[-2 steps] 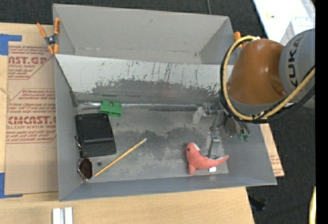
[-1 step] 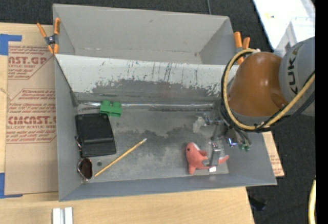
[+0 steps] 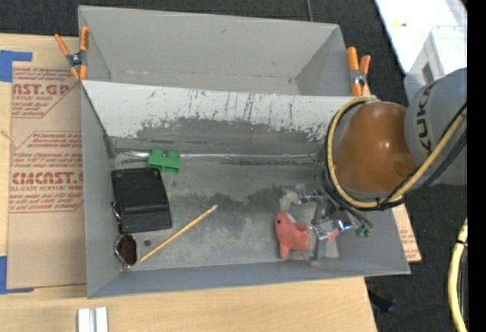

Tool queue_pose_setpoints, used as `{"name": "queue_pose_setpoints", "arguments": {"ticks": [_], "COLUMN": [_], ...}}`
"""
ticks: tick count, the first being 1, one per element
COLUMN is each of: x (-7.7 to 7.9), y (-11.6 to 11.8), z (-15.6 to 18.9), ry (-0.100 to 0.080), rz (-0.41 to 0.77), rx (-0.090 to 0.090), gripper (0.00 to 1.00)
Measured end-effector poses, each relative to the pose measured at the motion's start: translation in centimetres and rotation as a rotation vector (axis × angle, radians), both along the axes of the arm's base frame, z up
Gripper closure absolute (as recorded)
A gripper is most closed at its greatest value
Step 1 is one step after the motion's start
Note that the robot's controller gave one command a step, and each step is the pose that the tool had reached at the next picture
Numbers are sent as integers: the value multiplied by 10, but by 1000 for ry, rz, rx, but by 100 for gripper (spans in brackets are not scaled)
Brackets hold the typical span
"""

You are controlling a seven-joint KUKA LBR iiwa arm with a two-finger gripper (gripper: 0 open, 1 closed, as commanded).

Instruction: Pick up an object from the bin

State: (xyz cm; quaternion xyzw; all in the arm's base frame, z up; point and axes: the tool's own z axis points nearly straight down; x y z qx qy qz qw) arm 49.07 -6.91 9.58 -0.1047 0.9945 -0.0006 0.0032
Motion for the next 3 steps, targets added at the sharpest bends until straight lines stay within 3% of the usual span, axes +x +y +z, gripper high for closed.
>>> {"name": "queue_pose_setpoints", "arguments": {"ticks": [1, 2, 3], "x": [-2, -1, -1], "y": [-5, -2, -1], "z": [-22, -26, -26], "ry": [1, 5, 5], "rz": [-51, 108, 108], "rx": [1, 1, 1], "gripper": [0, 100, 100]}}
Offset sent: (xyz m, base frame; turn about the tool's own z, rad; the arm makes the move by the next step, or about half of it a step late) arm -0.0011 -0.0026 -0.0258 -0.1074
